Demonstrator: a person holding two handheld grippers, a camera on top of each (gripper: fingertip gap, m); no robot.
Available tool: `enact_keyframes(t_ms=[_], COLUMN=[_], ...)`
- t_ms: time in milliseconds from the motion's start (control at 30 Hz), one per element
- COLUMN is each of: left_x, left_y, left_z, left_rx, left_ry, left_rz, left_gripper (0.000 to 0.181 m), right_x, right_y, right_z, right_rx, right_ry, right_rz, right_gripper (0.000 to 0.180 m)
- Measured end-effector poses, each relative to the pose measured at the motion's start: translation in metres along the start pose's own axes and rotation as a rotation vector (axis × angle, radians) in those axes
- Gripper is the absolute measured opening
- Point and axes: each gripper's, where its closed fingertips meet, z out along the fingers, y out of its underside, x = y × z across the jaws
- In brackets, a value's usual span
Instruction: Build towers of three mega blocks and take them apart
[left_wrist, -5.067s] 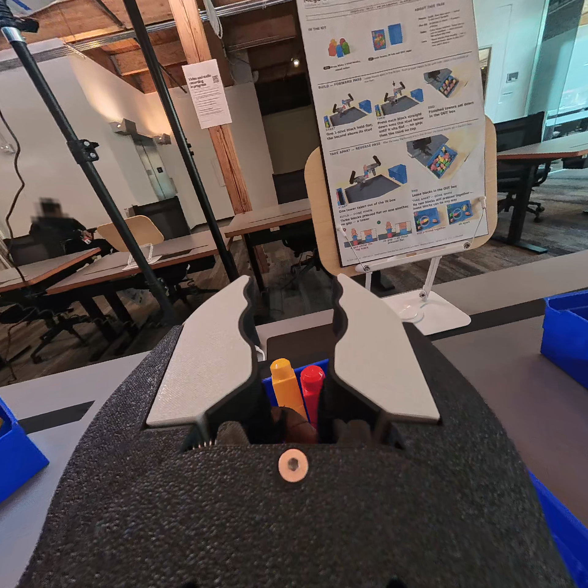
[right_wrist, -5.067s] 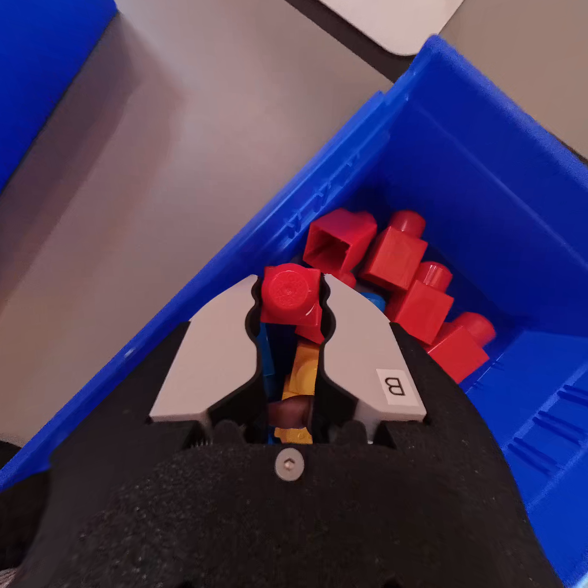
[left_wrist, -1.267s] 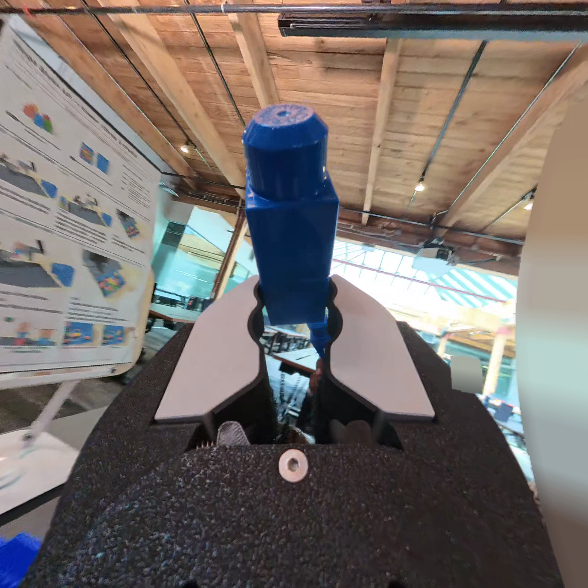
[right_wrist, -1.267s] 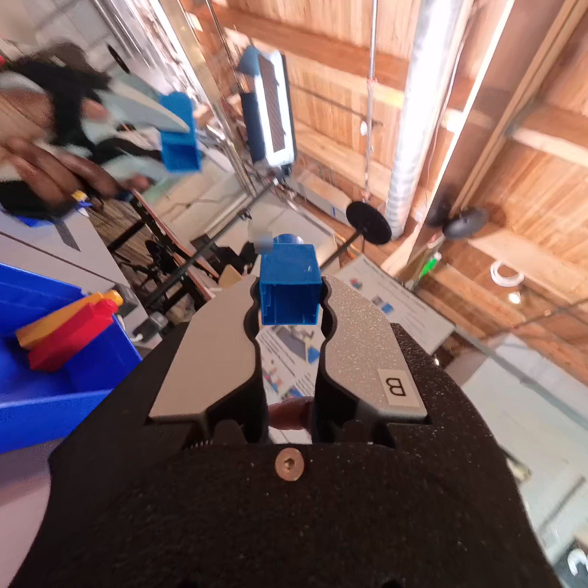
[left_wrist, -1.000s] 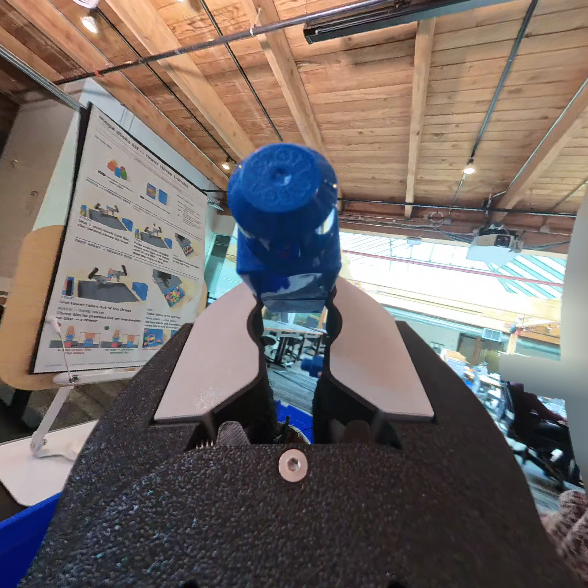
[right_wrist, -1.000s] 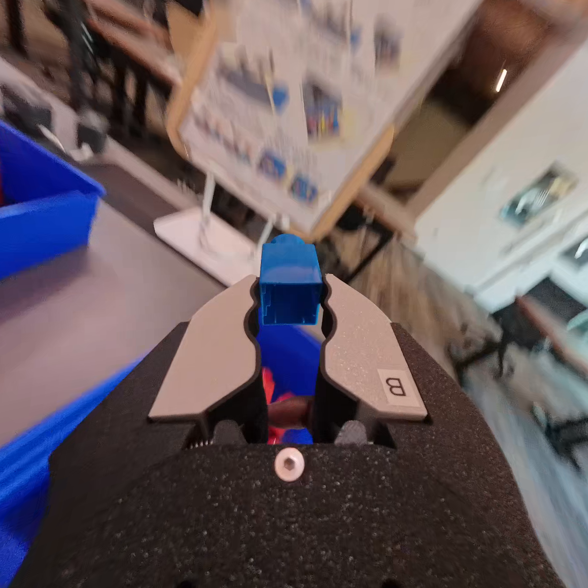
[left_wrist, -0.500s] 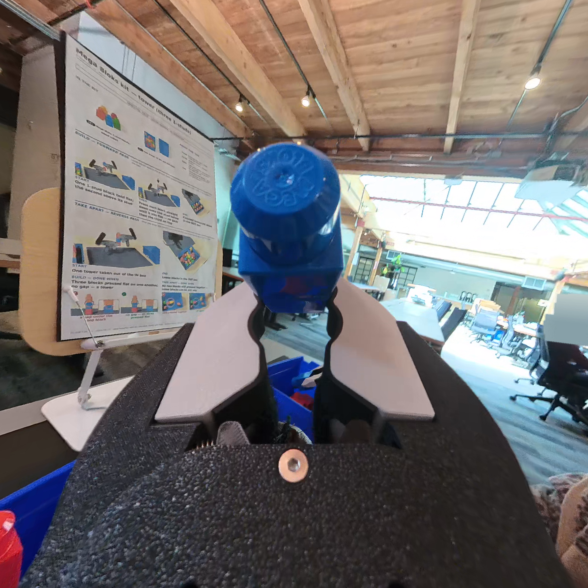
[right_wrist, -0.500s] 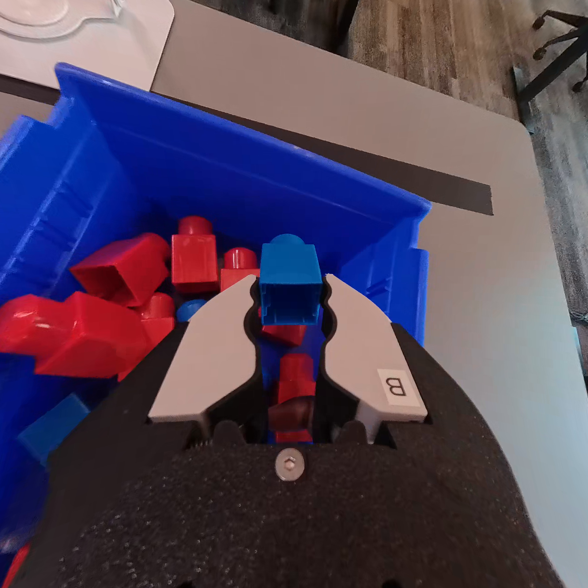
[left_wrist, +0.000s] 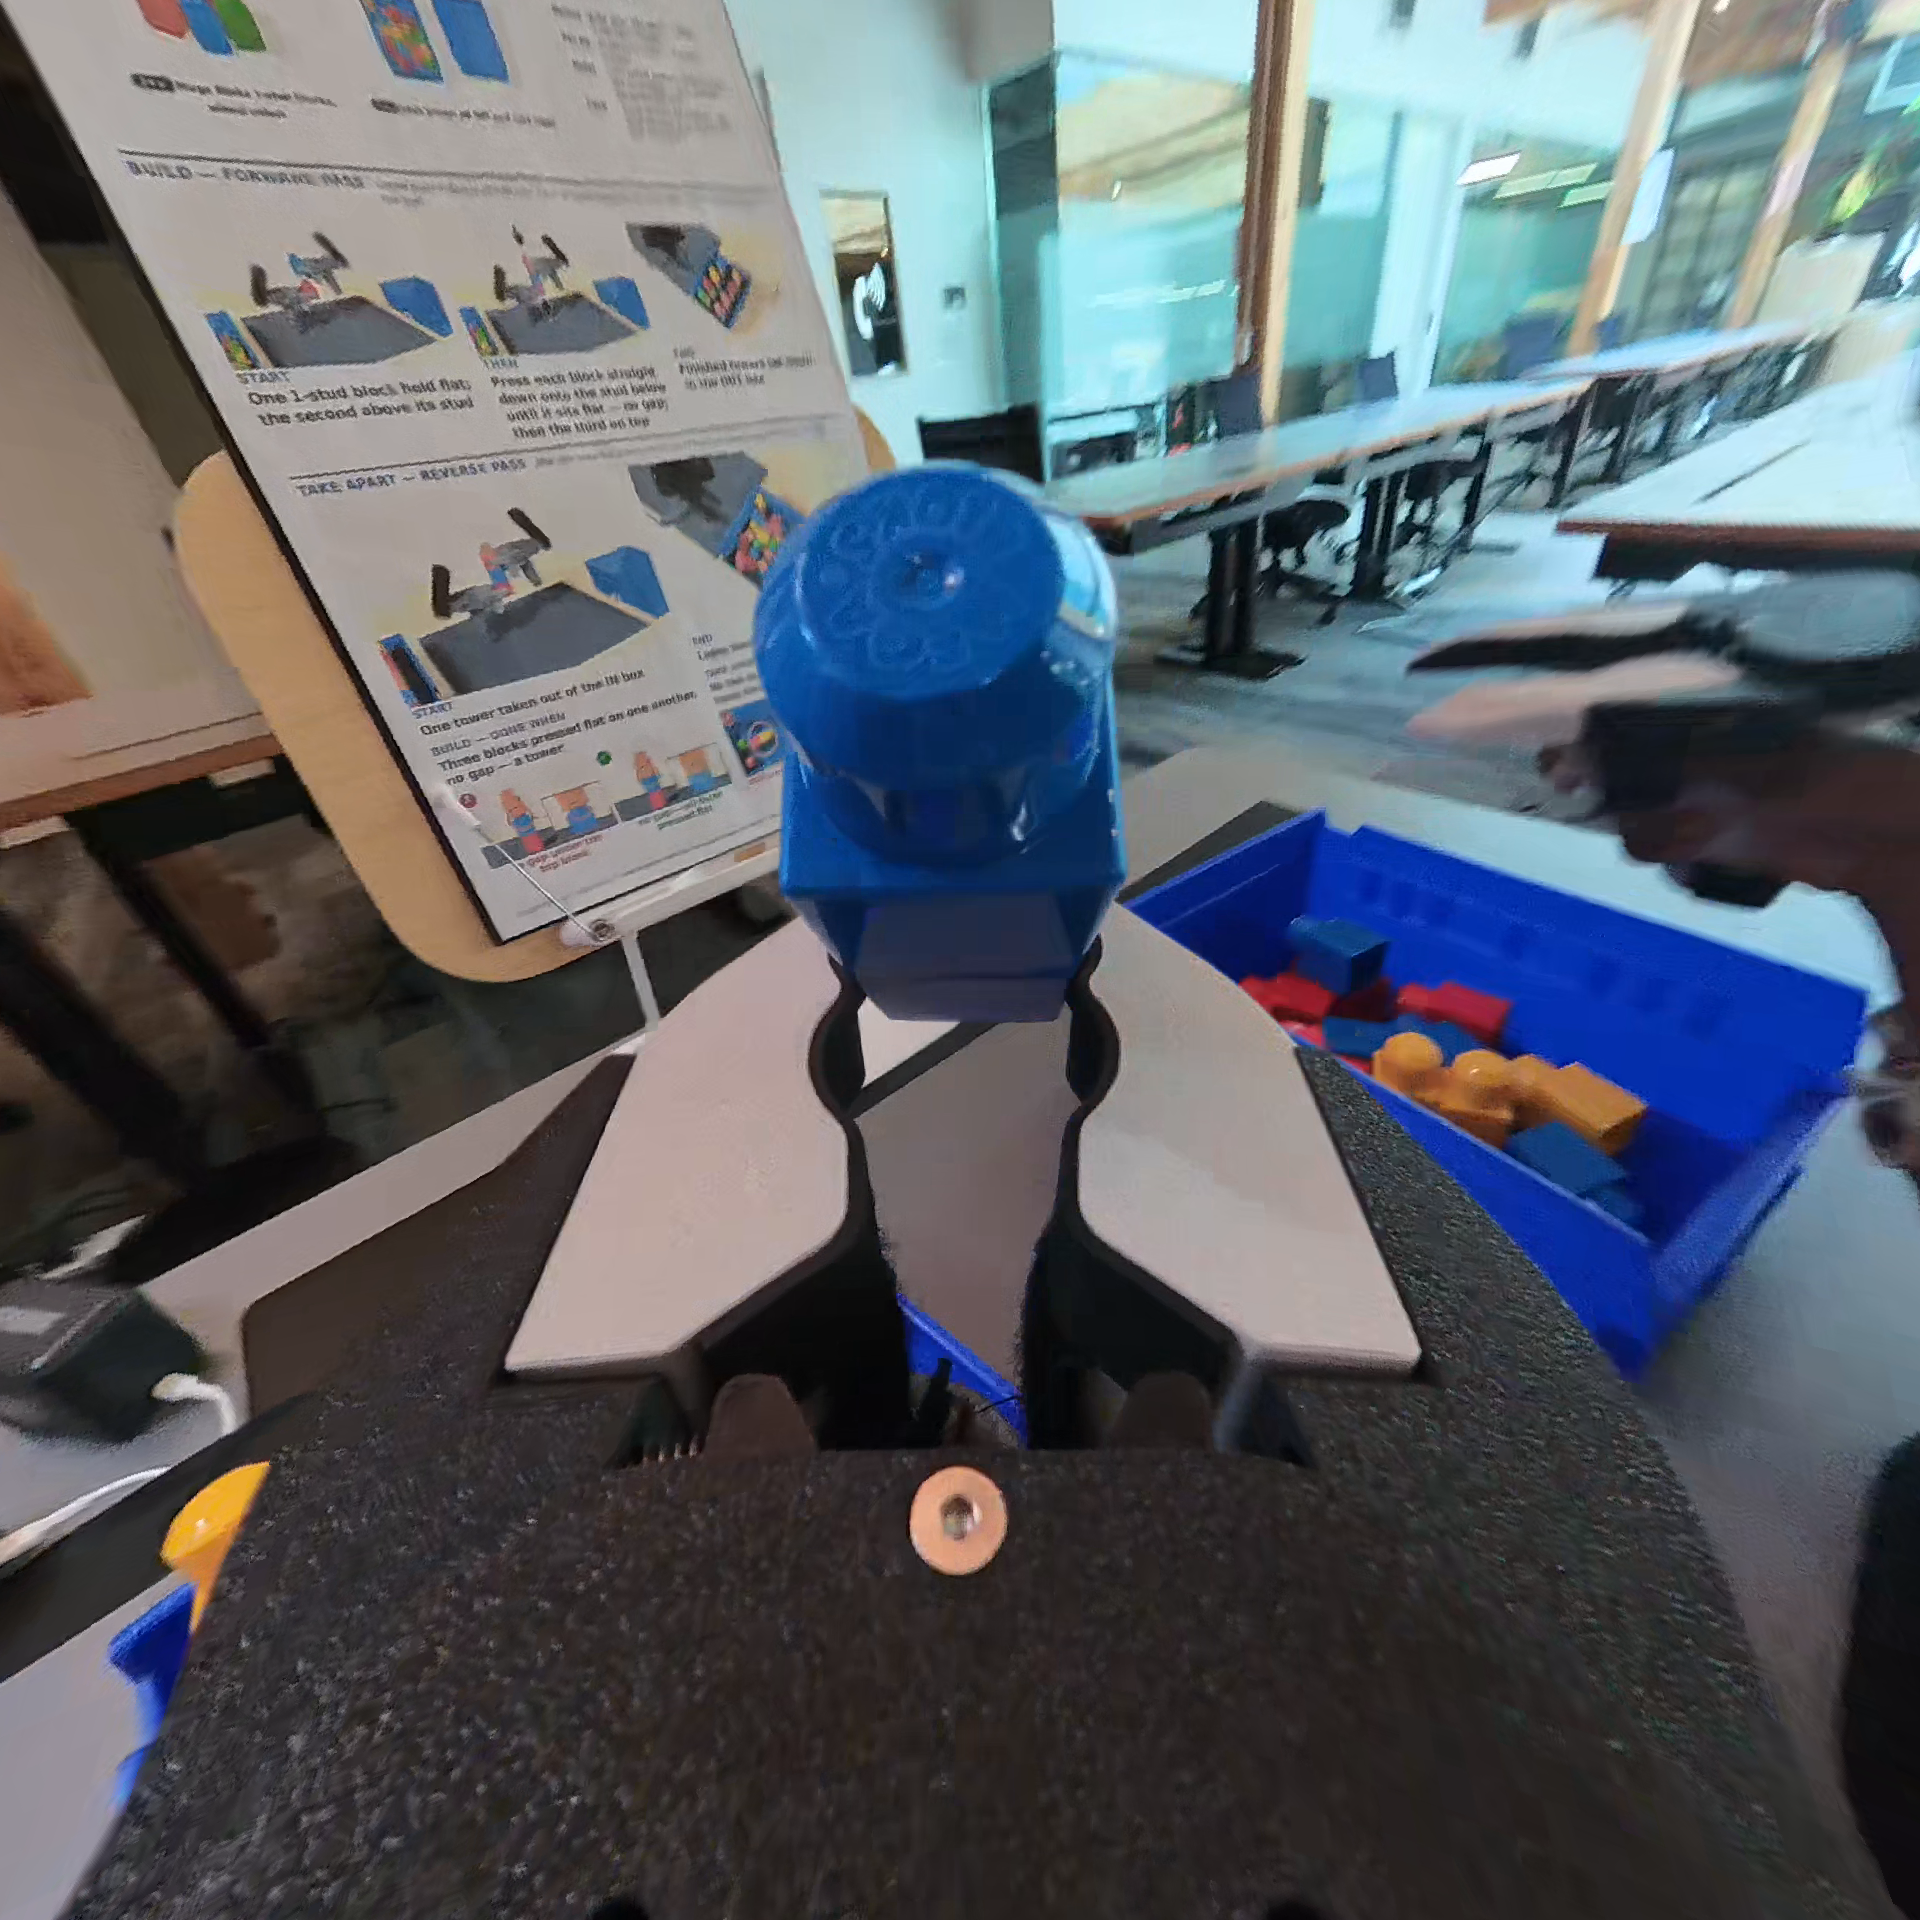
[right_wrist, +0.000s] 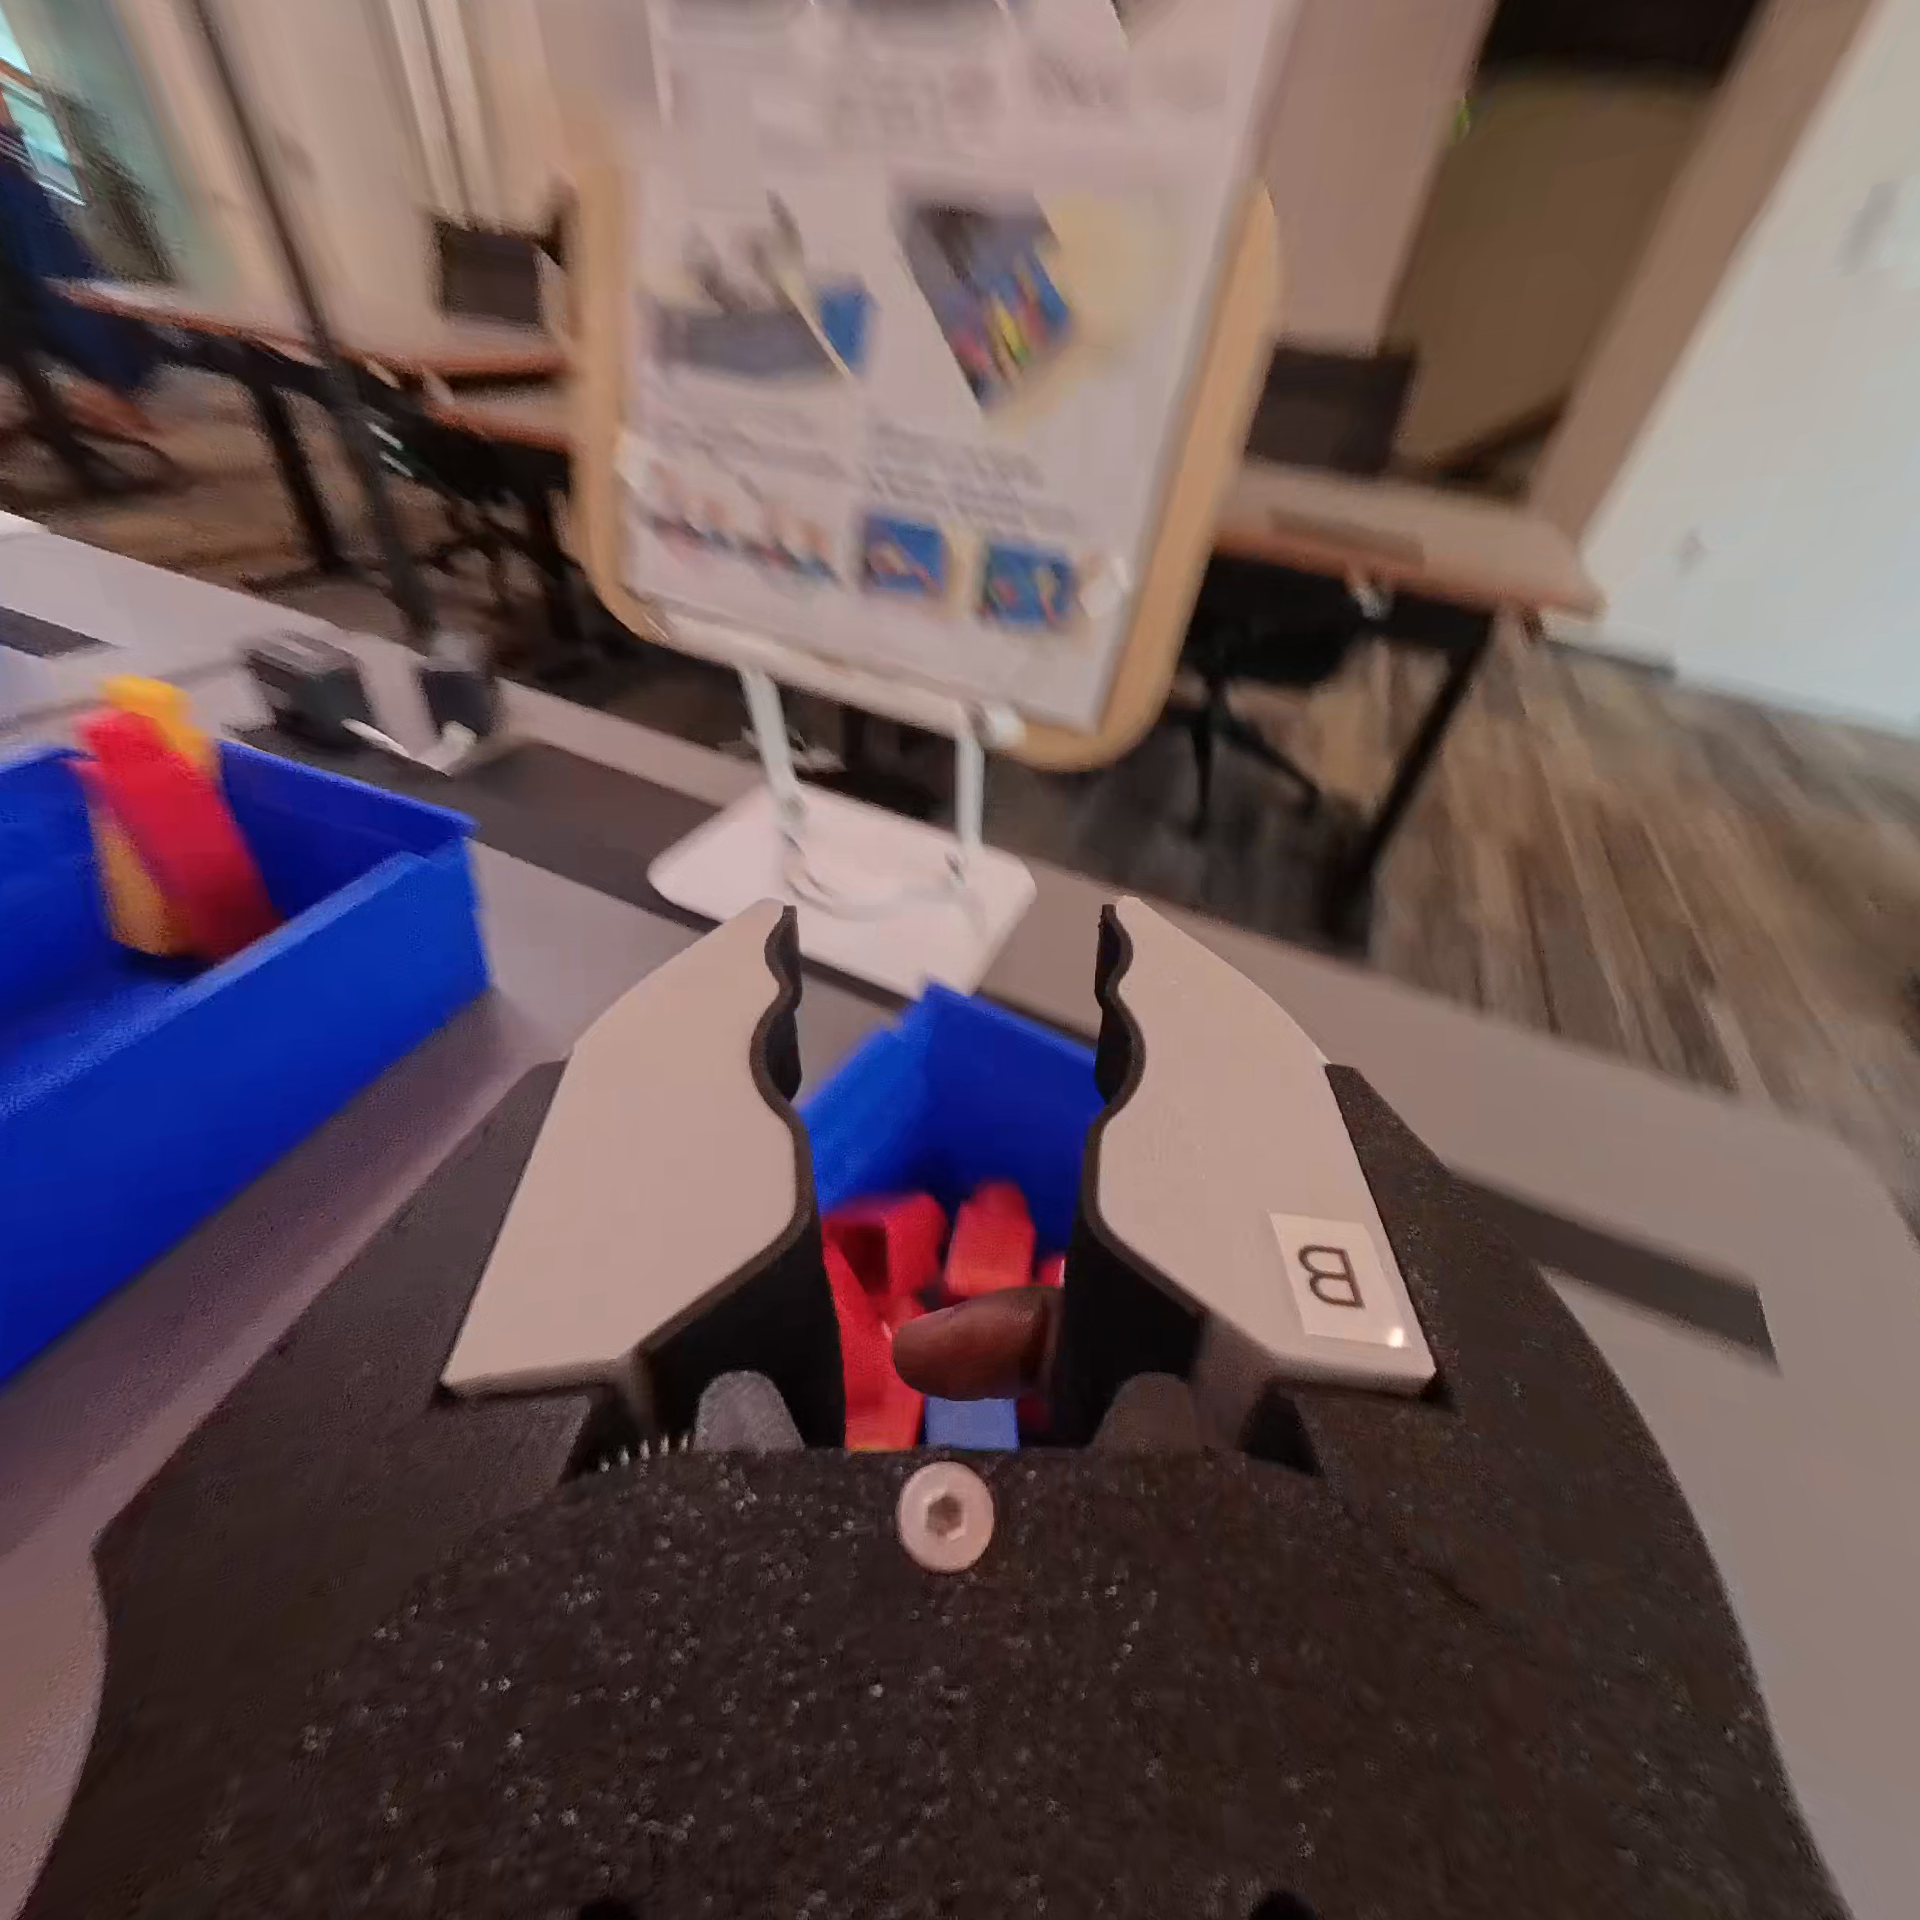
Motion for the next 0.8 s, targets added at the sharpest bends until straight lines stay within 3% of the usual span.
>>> enact_keyframes(t_ms=[133,233,433,567,800], left_x=[0.018,0.032,0.052,0.058,0.059], left_y=[0.015,0.026,0.034,0.035,0.009], left_z=[0.026,0.040,0.053,0.057,0.053], left_rx=[-0.097,-0.161,-0.226,-0.236,-0.069], left_ry=[-0.038,-0.048,-0.070,-0.087,-0.124], left_rz=[0.120,0.207,0.330,0.385,0.482], left_gripper=[0.036,0.036,0.036,0.035,0.043], right_x=[-0.078,-0.143,-0.199,-0.205,-0.191], right_y=[-0.063,-0.080,-0.067,-0.068,-0.089], right_z=[-0.020,-0.022,0.013,0.022,0.010], right_rx=[0.210,0.238,0.147,0.184,0.286], right_ry=[-0.215,-0.392,-0.352,-0.295,-0.475], right_rz=[-0.153,-0.203,-0.391,-0.432,-0.016], right_gripper=[0.052,0.051,0.058,0.037,0.036])
